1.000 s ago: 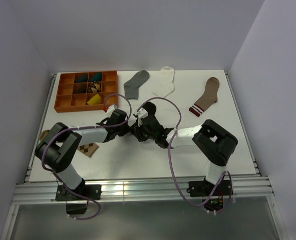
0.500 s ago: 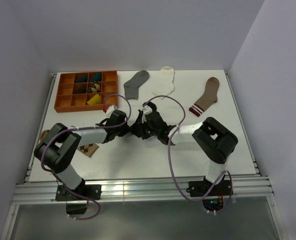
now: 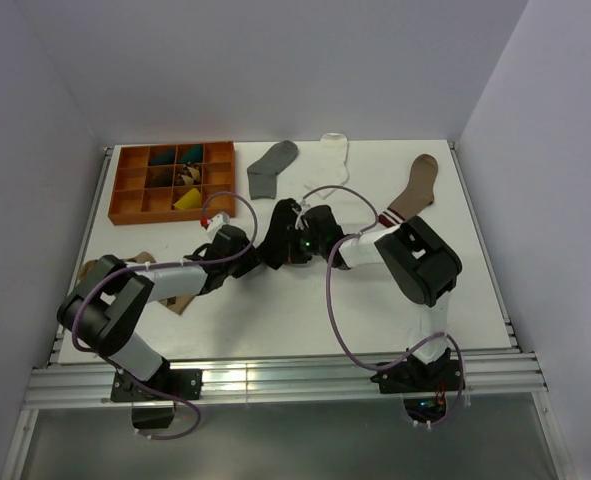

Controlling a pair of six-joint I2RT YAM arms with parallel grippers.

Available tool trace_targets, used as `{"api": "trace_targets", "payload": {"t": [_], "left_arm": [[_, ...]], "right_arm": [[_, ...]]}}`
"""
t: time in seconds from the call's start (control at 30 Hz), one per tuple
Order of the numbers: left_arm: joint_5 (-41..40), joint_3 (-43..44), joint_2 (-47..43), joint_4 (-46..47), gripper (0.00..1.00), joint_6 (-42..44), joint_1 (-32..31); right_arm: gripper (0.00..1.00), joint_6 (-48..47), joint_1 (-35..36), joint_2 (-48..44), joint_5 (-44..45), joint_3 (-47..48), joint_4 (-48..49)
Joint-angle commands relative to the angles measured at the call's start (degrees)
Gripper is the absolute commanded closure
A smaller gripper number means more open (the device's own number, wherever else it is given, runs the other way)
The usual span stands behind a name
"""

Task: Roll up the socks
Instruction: Roll the sock at the center of the board.

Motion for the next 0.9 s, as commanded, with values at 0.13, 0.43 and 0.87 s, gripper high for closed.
{"api": "trace_targets", "payload": {"t": [0.13,0.43,0.87], "left_arm": [[0.1,-3.5,-2.3,3.3,0.45,1.2,-0.2],[0.9,-8.1,-3.7,10.7,0.45,-3.4,3.3],[5.0,-10.0,1.2,19.6,0.50,-5.8,5.6]], "right_arm": [[1.00,0.7,-1.2,5.0,-2.5,4.2,-10.0],[1.00,1.3,-1.4,5.1,-3.5,4.9,-11.1],[1.00,2.5,-1.6,5.7,-4.7,5.0,-10.7]]}}
